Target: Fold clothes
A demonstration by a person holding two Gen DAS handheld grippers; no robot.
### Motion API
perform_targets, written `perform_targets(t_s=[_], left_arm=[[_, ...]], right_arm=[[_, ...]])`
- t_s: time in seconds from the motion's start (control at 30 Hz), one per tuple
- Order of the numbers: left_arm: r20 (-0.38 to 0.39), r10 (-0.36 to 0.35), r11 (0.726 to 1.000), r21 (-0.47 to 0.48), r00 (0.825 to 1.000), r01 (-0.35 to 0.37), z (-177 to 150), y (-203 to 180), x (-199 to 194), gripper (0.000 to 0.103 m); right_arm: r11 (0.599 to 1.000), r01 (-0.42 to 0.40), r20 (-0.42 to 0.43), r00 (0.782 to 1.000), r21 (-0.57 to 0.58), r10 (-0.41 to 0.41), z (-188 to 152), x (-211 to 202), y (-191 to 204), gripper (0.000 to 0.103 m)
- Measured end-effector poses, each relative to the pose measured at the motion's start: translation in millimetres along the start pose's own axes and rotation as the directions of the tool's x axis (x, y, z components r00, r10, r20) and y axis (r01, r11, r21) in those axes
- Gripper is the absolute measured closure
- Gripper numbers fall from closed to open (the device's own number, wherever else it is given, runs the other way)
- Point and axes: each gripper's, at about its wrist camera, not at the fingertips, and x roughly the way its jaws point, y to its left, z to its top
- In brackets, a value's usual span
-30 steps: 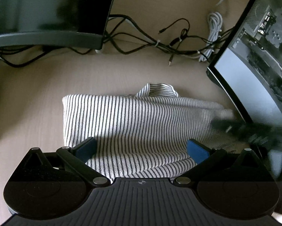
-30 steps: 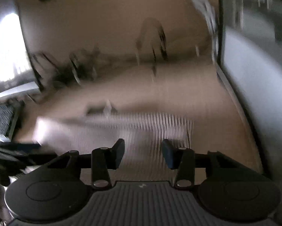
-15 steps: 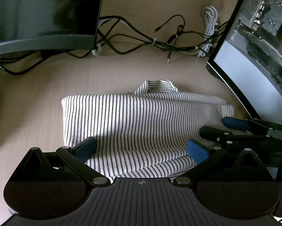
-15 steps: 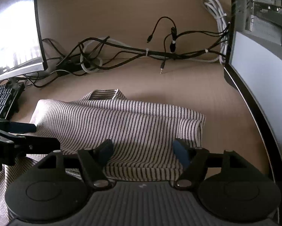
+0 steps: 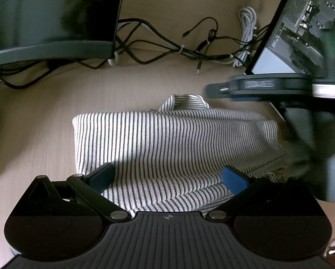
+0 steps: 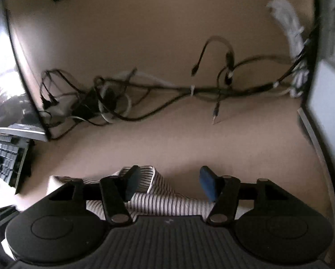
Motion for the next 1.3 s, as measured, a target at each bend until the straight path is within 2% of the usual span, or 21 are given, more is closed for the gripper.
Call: perform_targets(t_s=[0.1, 0.2, 0.3, 0.33, 0.37, 0.4, 0.47, 0.5, 0.53, 0.57, 0.67, 0.73, 0.87, 1.0, 1.17, 1.3], left_arm=[[-0.001, -0.007, 1.0, -0.002, 1.0, 0.007, 0, 2, 0, 0.0], [-0.002, -0.002, 1.0, -0.005, 1.0, 0.002, 1, 0, 1, 0.0], [-0.002, 0.009, 1.0, -0.006, 1.0, -0.009, 1, -2, 3, 0.0], [-0.002, 0.012, 1.0, -0.008, 1.0, -0.012, 1, -3, 3, 0.0], [-0.001, 0.013, 1.0, -0.01, 1.0, -0.013, 1, -3, 4, 0.0], [0.002, 0.011, 1.0, -0.015, 1.0, -0.011, 1, -2, 3, 0.0], [0.006, 0.008, 1.0, -0.027, 1.0, -0.008, 1, -1, 2, 0.0], [0.008, 0.006, 0.999, -0.033, 1.0, -0.006, 1, 0, 1, 0.0], [0.01, 0.005, 0.999, -0.04, 1.0, -0.005, 1, 1, 0, 0.0], [0.012, 0.0, 0.999, -0.052, 1.0, 0.001, 2, 3, -1, 0.0], [0.033, -0.026, 0.991, -0.132, 0.999, 0.03, 6, 14, -12, 0.0], [0.054, -0.007, 0.985, -0.172, 0.999, 0.016, 9, 22, -20, 0.0], [0.084, 0.039, 0.98, -0.196, 0.996, -0.022, 9, 36, -35, 0.0], [0.09, 0.051, 0.975, -0.22, 0.995, -0.03, 3, 46, -45, 0.0], [0.11, 0.051, 0.972, -0.233, 0.993, -0.024, -1, 49, -54, 0.0], [0.126, 0.066, 0.973, -0.228, 0.99, -0.036, 0, 47, -61, 0.0]], right_arm=[[1.0, -0.016, -0.045, 0.999, 0.019, 0.017, -1, 24, -2, 0.044], [0.999, -0.047, -0.067, 0.997, 0.005, 0.048, -3, 35, 0, 0.038], [0.996, -0.087, -0.083, 0.993, -0.031, 0.084, -2, 37, 7, 0.04], [0.994, -0.102, -0.088, 0.991, -0.042, 0.098, -3, 38, 11, 0.047], [0.992, -0.111, -0.091, 0.99, -0.057, 0.106, -6, 37, 15, 0.049], [0.992, -0.104, -0.087, 0.991, -0.074, 0.097, -8, 37, 18, 0.051], [0.991, -0.086, -0.077, 0.994, -0.104, 0.078, -12, 35, 23, 0.063], [0.992, -0.081, -0.076, 0.994, -0.101, 0.073, -12, 34, 23, 0.079], [0.992, -0.084, -0.076, 0.994, -0.092, 0.077, -12, 32, 21, 0.09], [0.993, -0.091, -0.069, 0.994, -0.082, 0.085, -11, 29, 20, 0.094], [0.99, -0.118, -0.042, 0.992, -0.072, 0.115, -8, 11, 19, 0.096], [0.987, -0.146, -0.023, 0.989, -0.069, 0.145, -9, -6, 22, 0.097], [0.98, -0.198, 0.001, 0.98, -0.025, 0.198, -19, -42, 23, 0.097], [0.975, -0.224, -0.013, 0.975, 0.01, 0.224, -42, -65, 25, 0.097], [0.972, -0.218, -0.059, 0.973, 0.09, 0.224, -77, -68, 21, 0.097], [0.971, -0.212, -0.045, 0.975, 0.106, 0.218, -84, -70, 19, 0.097]])
